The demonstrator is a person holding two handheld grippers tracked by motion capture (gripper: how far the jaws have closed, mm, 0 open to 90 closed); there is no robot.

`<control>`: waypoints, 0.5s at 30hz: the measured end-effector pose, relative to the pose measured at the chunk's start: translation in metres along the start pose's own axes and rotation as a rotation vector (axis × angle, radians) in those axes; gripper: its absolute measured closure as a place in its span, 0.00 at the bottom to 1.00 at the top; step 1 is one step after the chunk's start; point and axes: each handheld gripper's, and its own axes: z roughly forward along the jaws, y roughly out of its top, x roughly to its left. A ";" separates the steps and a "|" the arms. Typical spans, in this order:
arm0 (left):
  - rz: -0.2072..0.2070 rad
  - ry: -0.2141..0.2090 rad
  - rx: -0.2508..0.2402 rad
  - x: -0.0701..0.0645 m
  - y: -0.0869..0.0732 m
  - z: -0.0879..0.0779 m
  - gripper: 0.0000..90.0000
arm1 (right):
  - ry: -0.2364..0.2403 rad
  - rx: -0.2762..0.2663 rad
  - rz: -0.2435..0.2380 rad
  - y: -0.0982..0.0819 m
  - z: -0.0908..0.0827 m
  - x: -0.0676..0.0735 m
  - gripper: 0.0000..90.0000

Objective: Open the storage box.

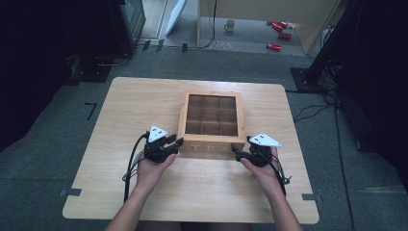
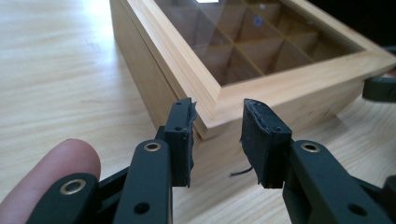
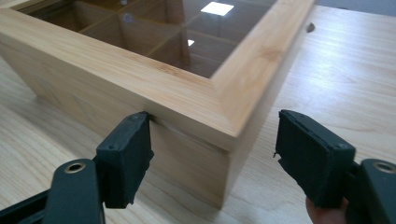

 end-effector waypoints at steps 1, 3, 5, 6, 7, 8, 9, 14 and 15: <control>0.011 0.008 0.004 0.000 -0.001 -0.001 0.71 | 0.009 -0.012 0.001 0.001 0.000 0.001 0.31; 0.034 0.006 0.019 0.001 -0.007 -0.004 0.68 | 0.025 -0.044 0.013 0.004 -0.002 0.002 0.32; 0.046 0.009 0.042 0.006 -0.023 -0.011 0.63 | 0.029 -0.072 0.029 0.011 -0.005 0.003 0.33; 0.046 0.009 0.042 0.006 -0.023 -0.011 0.61 | 0.028 -0.072 0.026 0.014 -0.005 0.004 0.33; 0.042 0.013 0.051 0.009 -0.030 -0.014 0.61 | 0.028 -0.072 0.026 0.014 -0.005 0.004 0.33; 0.039 0.024 0.077 0.016 -0.044 -0.019 0.57 | 0.025 -0.077 0.027 0.018 -0.005 0.003 0.33; 0.039 0.024 0.077 0.016 -0.044 -0.019 0.55 | 0.025 -0.076 0.031 0.020 -0.006 0.003 0.33; -0.003 0.086 0.126 0.038 -0.074 -0.036 0.45 | 0.008 -0.092 0.008 0.030 -0.009 0.003 0.31; -0.010 0.099 0.135 0.042 -0.078 -0.039 0.43 | 0.002 -0.097 0.001 0.033 -0.010 0.003 0.31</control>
